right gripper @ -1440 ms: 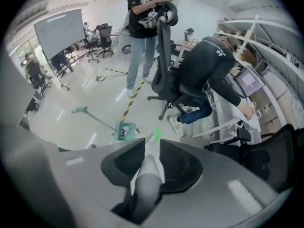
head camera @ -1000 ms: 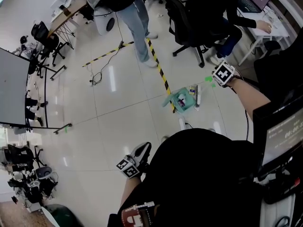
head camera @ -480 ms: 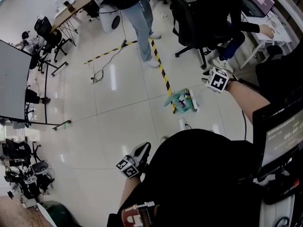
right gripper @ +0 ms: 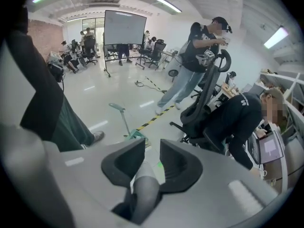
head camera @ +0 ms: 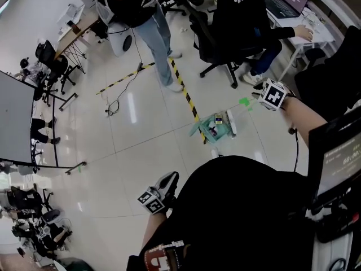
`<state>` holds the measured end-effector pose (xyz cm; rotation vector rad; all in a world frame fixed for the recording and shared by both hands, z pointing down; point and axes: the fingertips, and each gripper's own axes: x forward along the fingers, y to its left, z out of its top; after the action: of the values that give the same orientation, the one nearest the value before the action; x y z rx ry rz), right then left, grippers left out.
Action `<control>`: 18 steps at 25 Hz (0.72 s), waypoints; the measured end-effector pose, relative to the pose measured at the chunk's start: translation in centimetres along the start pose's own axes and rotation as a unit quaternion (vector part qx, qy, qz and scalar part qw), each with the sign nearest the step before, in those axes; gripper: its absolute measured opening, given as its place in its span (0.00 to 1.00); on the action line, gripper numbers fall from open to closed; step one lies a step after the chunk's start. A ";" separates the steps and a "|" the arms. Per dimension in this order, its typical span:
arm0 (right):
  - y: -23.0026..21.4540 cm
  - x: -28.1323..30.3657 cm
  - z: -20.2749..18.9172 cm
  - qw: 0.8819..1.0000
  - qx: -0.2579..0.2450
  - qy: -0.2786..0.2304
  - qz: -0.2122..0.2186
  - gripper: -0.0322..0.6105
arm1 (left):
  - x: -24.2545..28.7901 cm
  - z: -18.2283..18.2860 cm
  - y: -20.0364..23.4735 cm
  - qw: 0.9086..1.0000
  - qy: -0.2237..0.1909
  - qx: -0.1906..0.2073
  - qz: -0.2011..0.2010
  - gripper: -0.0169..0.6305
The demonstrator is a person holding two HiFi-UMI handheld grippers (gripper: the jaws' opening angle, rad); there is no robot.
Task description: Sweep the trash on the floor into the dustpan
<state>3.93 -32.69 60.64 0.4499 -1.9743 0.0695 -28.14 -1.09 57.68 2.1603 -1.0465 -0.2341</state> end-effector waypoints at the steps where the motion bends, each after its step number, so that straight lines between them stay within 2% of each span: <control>1: -0.2 -0.8 -0.7 1.000 0.003 -0.001 -0.002 0.20 | 0.7 0.2 -0.3 1.000 0.004 0.003 -0.005 0.02; 5: -0.3 -3.2 -3.9 1.000 0.005 -0.005 0.000 0.20 | 3.5 0.4 -2.6 1.000 0.009 0.016 -0.015 0.02; 12: 1.2 -3.7 -10.2 1.000 0.018 -0.001 0.005 0.21 | 5.5 -1.5 -6.3 1.000 -0.001 0.020 -0.017 0.02; 15: 3.4 -4.2 -13.1 0.998 0.055 0.016 -0.006 0.21 | 3.8 -1.8 -6.2 0.999 -0.008 0.019 -0.035 0.02; 18: 6.2 -6.4 -15.0 0.994 0.094 0.030 -0.041 0.20 | 0.5 -1.7 -5.1 0.998 -0.006 0.015 -0.068 0.02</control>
<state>17.13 -21.43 62.47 0.6442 -1.8948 0.2154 -23.95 1.58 55.55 2.2613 -0.9166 -0.2973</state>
